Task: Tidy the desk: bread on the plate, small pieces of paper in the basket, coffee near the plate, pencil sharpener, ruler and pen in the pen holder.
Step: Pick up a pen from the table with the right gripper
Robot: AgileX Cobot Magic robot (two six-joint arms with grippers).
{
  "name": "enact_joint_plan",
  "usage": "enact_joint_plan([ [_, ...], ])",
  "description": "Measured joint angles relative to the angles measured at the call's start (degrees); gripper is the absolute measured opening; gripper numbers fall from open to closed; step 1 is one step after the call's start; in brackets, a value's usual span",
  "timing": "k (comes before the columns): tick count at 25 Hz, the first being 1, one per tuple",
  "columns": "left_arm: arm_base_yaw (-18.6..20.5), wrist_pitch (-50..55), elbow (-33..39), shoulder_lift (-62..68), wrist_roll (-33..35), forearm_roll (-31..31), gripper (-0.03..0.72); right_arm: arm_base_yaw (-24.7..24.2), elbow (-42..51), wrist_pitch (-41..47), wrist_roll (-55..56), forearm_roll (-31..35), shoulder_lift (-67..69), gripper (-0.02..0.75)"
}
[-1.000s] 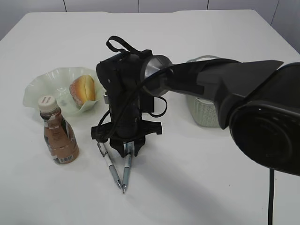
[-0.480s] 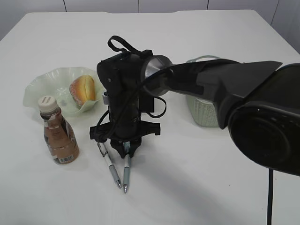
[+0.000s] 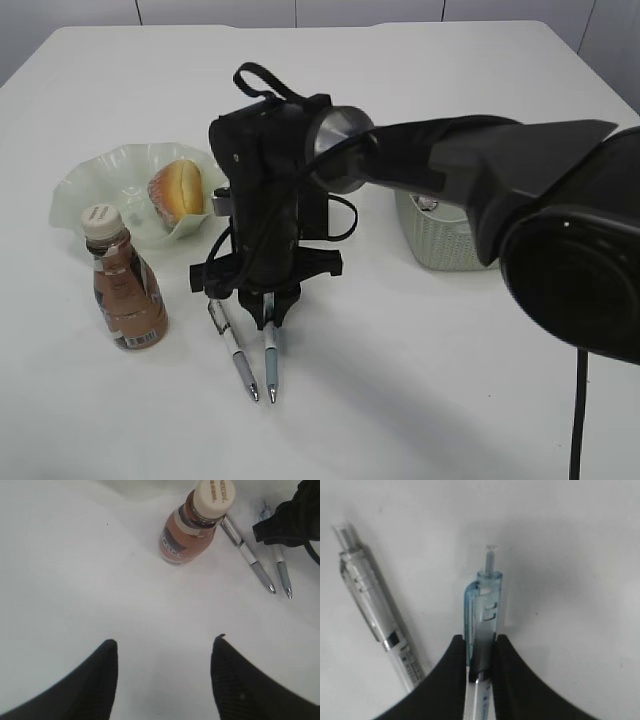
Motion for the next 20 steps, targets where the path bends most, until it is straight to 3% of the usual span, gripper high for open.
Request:
enact_joint_plan([
  [13, 0.0, -0.2, 0.0, 0.0, 0.0, 0.0, 0.433, -7.6, 0.0, 0.4, -13.9, 7.6, -11.5, 0.085],
  [20, 0.0, -0.3, 0.0, 0.0, 0.0, 0.0, 0.433, -16.1, 0.0, 0.7, -24.7, 19.8, -15.9, 0.083],
])
